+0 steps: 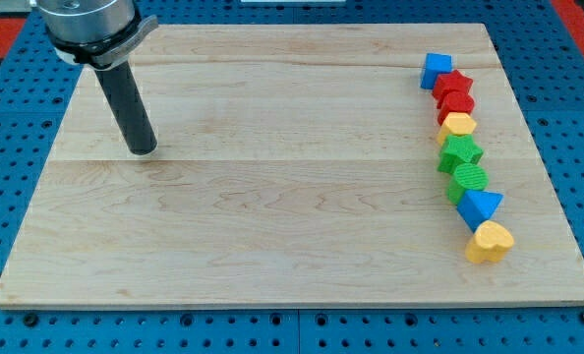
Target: Move your arm towards the bottom right
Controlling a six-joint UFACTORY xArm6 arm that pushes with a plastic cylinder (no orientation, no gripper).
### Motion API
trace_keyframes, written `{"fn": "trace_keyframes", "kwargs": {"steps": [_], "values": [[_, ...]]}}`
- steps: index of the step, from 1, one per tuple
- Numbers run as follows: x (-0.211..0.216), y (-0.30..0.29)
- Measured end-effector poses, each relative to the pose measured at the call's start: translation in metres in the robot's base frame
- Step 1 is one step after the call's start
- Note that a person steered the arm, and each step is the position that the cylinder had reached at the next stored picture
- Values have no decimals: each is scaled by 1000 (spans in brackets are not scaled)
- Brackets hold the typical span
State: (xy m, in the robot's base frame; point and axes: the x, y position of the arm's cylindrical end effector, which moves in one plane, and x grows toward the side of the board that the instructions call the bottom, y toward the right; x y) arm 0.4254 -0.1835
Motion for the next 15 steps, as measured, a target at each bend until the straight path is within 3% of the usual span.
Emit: {"fn": "trace_keyframes", "kwargs": {"steps": [6,9,15], "values": [[11,27],[38,29],[92,159]]}}
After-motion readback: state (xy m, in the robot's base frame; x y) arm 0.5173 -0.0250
